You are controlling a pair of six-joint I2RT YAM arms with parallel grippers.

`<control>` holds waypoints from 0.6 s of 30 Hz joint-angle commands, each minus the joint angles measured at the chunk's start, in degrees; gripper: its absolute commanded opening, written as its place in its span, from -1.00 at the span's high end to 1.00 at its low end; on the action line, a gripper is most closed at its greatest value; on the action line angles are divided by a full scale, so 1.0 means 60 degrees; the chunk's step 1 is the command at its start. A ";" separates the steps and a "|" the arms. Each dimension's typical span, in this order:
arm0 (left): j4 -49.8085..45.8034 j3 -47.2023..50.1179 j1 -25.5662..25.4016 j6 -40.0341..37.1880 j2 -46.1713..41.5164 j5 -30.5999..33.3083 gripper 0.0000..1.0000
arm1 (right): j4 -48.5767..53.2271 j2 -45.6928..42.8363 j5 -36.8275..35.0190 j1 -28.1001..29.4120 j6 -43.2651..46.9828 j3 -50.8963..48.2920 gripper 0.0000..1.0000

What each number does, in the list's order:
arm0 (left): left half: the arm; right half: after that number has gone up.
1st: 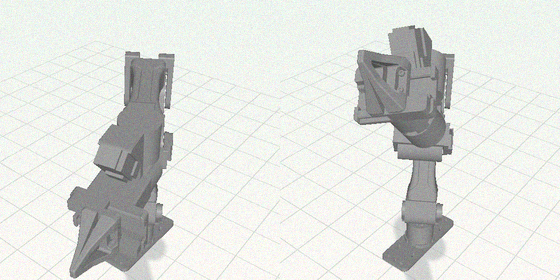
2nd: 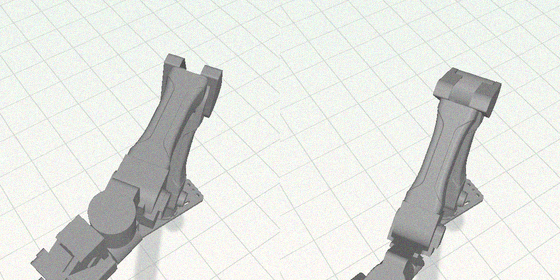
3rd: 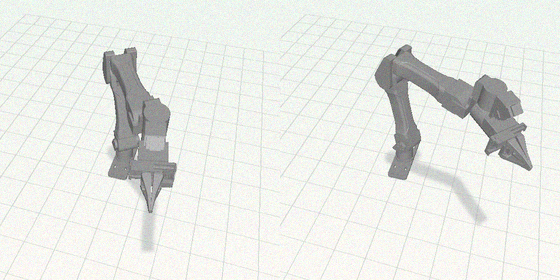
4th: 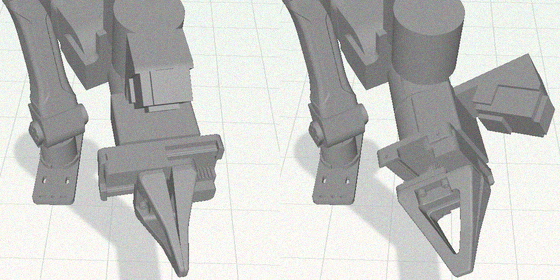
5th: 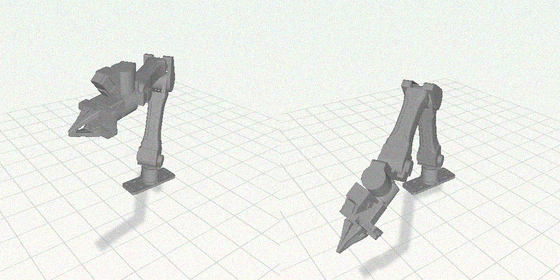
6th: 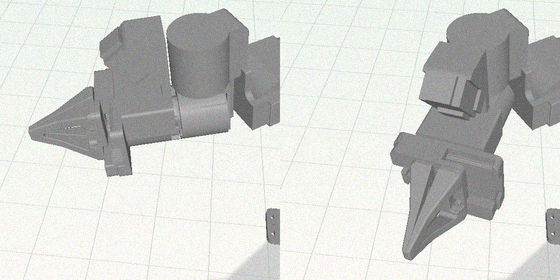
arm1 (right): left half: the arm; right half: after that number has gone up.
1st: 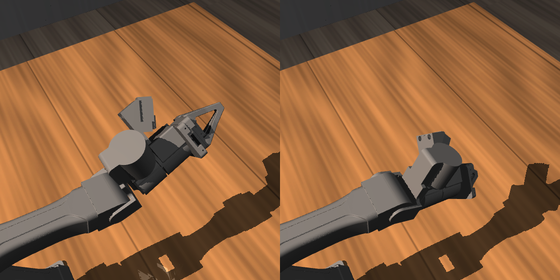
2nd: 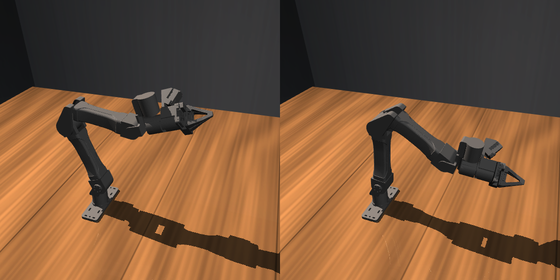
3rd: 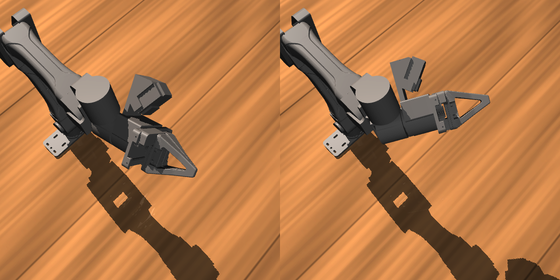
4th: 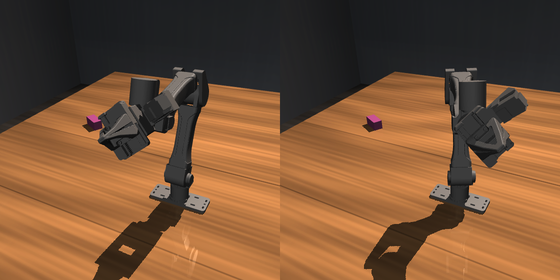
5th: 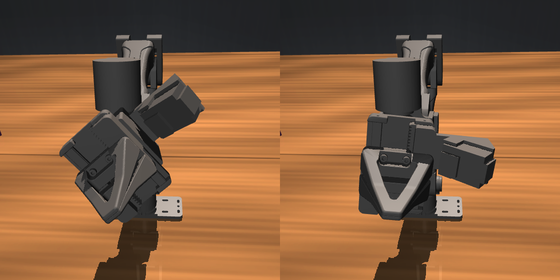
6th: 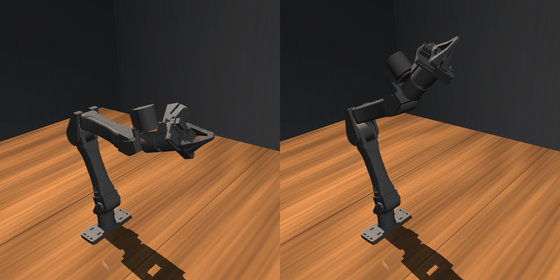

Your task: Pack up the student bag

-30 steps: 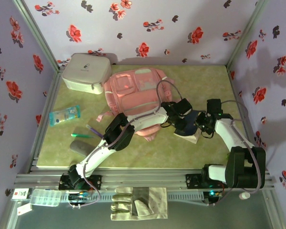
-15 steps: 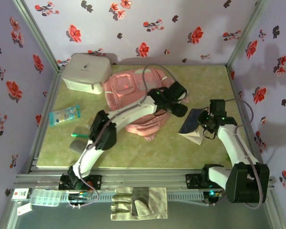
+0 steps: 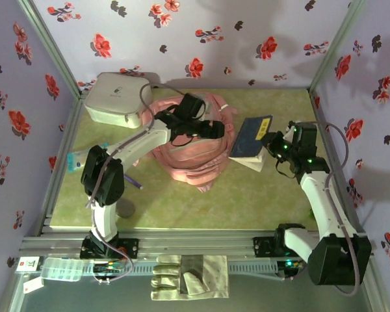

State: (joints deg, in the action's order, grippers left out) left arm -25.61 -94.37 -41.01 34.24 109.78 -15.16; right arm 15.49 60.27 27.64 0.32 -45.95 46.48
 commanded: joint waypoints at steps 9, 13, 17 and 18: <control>0.3958 0.2203 0.0887 0.3086 -0.0719 -0.2705 -0.88 | -0.4214 0.1606 0.2088 0.1516 -0.2088 0.0470 0.67; 0.4376 0.2341 0.0994 0.3434 -0.0587 -0.3149 -0.87 | -0.4952 0.2033 0.2411 0.1675 -0.2519 0.0417 0.67; 0.4643 0.2244 0.1005 0.3734 -0.0264 -0.3723 -0.85 | -0.5303 0.2324 0.2621 0.1705 -0.2748 0.0354 0.67; 0.4864 0.2276 0.1006 0.3865 -0.0200 -0.3873 -0.83 | -0.5323 0.2396 0.2676 0.1705 -0.2787 0.0354 0.67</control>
State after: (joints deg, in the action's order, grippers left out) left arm -0.93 -81.14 -35.53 54.41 108.25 -33.78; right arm -10.76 73.93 40.60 10.20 -60.34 46.68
